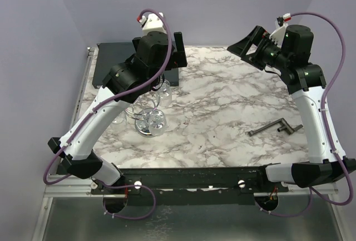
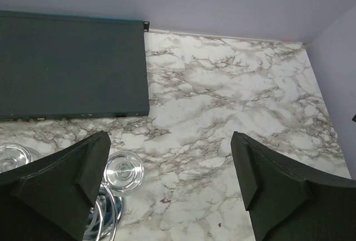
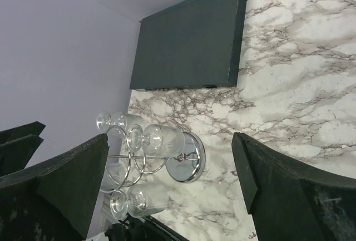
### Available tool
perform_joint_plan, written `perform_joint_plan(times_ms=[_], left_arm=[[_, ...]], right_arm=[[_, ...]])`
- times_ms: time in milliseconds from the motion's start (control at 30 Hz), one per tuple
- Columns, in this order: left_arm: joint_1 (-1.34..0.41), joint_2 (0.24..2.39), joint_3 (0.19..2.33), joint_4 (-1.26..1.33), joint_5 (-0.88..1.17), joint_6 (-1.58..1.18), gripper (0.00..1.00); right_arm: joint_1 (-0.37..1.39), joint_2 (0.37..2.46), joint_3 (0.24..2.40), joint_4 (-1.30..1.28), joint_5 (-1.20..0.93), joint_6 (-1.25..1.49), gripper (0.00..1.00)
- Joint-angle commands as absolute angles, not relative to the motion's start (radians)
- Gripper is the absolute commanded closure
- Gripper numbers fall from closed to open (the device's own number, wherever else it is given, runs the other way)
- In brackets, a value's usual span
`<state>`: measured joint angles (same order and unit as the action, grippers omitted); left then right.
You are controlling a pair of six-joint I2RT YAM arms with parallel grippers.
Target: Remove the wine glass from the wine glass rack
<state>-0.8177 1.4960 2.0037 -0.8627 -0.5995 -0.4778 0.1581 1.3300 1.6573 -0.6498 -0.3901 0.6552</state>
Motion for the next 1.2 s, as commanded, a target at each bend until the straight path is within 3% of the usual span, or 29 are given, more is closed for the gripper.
perform_joint_plan(times_ms=[0,533,1167], left_arm=[[-0.819,1.46,1.985,-0.862,-0.637,-0.461,0.01],[-0.812,1.351,1.909,-0.814,-0.527,-0.395,0.01],[-0.81,1.216,1.833,-0.821,-0.514,-0.414,0.01]], right_arm=[[0.167,1.32,1.651,-0.633,-0.409,0.658,0.0],[0.216,1.327,1.591,-0.586,-0.43,0.692,0.01],[0.576,1.492,1.54,-0.439,-0.36,0.801,0.13]])
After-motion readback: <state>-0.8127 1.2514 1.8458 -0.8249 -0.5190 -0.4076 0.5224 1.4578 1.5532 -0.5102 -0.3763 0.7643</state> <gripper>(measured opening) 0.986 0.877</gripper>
